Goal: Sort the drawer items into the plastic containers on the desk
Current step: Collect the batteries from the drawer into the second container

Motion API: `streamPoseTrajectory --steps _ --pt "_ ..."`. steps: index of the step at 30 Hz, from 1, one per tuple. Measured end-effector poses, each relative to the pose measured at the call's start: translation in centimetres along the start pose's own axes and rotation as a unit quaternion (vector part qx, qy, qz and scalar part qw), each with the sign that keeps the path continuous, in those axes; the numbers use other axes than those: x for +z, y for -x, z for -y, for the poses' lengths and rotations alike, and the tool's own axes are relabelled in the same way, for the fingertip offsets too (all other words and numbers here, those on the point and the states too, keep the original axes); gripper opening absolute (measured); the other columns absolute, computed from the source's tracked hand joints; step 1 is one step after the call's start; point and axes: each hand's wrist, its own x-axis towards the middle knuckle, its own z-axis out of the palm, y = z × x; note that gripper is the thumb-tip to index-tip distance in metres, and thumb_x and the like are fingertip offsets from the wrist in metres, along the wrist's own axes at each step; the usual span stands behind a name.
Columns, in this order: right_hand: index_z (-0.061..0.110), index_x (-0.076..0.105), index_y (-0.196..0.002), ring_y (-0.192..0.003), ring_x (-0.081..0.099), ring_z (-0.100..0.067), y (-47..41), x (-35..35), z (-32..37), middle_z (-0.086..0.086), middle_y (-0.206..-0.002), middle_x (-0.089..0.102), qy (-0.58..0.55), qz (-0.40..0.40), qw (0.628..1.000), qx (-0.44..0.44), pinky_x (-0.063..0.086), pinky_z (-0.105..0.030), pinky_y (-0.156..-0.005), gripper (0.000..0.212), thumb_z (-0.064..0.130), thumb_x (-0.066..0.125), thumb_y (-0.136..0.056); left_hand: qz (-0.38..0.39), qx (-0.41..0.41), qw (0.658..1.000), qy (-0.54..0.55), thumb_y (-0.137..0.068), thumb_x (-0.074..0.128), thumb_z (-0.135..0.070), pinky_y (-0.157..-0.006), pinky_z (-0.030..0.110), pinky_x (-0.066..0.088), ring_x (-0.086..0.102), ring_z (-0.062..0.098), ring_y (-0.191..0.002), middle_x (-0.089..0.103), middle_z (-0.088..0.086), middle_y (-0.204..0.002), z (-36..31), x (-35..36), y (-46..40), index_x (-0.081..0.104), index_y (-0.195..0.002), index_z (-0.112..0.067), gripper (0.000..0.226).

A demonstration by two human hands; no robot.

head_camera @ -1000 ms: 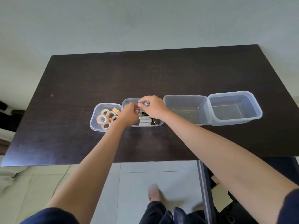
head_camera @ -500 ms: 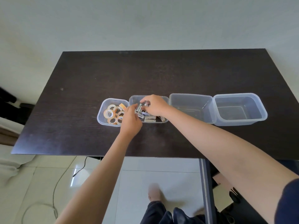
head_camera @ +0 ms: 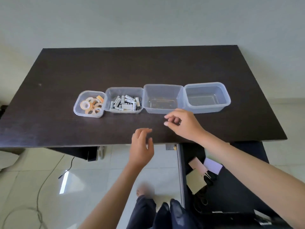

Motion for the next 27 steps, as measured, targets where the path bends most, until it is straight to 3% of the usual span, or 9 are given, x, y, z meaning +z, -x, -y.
streamPoseTrajectory --steps 2,6,10,14,18,20,27 --pt "0.016 0.072 -0.093 -0.06 0.053 -0.007 4.3 -1.3 -2.3 0.007 -0.077 0.062 -0.002 0.022 1.0 0.01 0.049 -0.018 -0.063 0.022 0.023 0.08 -0.074 0.026 -0.018 0.999 -0.01 -0.087 0.056 -0.009 -0.094 0.022 0.042 0.051 0.018 -0.113 0.053 0.004 -0.121 -1.7 2.6 3.0 0.054 -0.123 -0.009 0.035" --pt "0.018 0.071 -0.089 -0.058 0.052 -0.006 13.4 -2.6 -8.1 0.006 -0.076 0.062 -0.01 0.112 0.99 0.09 0.05 -0.022 -0.063 0.019 0.025 0.081 -0.074 0.097 -0.059 0.993 -0.018 -0.088 0.059 -0.02 -0.1 0.032 0.044 0.045 0.018 -0.123 0.047 0.004 -0.134 -4.4 8.1 10.0 0.046 -0.132 -0.011 0.047" --pt "0.022 0.071 -0.093 -0.064 0.057 -0.004 21.4 -3.1 -14.8 0.01 -0.078 0.066 0.009 0.201 0.958 0.205 0.054 -0.026 -0.069 0.018 0.027 0.077 -0.077 0.19 -0.116 0.974 -0.027 -0.087 0.06 -0.04 -0.107 0.02 0.025 0.026 0.012 -0.139 0.025 -0.005 -0.153 -7.0 12.4 16.4 0.031 -0.144 -0.023 0.066" --pt "0.019 0.069 -0.104 -0.077 0.062 -0.005 26.8 -2.9 -19.8 0.004 -0.094 0.07 0.027 0.281 0.915 0.288 0.054 -0.026 -0.079 0.023 0.027 0.071 -0.083 0.221 -0.151 0.959 -0.095 -0.083 0.058 -0.053 -0.11 0.021 0.015 0.009 0.014 -0.146 0.004 -0.005 -0.16 -8.6 15.5 21.3 0.022 -0.149 -0.021 0.082" --pt "0.02 0.062 -0.122 -0.113 0.058 -0.015 28.5 -1.6 -21.4 0.003 -0.126 0.062 0.065 0.403 0.877 0.254 0.045 -0.029 -0.098 0.039 0.031 0.066 -0.085 0.22 -0.199 0.948 -0.11 -0.083 0.059 -0.056 -0.114 0.029 0.017 -0.004 0.016 -0.148 -0.01 -0.006 -0.159 -9.2 16.8 23.4 0.009 -0.152 -0.021 0.092" --pt "0.023 0.059 -0.126 -0.122 0.053 -0.017 28.6 -0.8 -21.6 0.003 -0.134 0.057 0.081 0.441 0.86 0.245 0.043 -0.032 -0.103 0.042 0.034 0.063 -0.087 0.224 -0.215 0.943 -0.12 -0.081 0.059 -0.057 -0.115 0.033 0.021 -0.006 0.015 -0.148 -0.013 -0.007 -0.159 -9.2 17.4 23.7 0.004 -0.152 -0.022 0.096" --pt "0.019 0.053 -0.132 -0.112 0.056 -0.024 29.6 1.3 -22.3 -0.005 -0.125 0.059 0.085 0.452 0.847 0.267 0.046 -0.035 -0.097 0.042 0.03 0.056 -0.092 0.245 -0.226 0.935 -0.122 -0.076 0.067 -0.055 -0.118 0.039 0.017 -0.011 0.019 -0.147 -0.018 -0.006 -0.158 -9.0 18.1 23.8 -0.002 -0.151 -0.022 0.107"
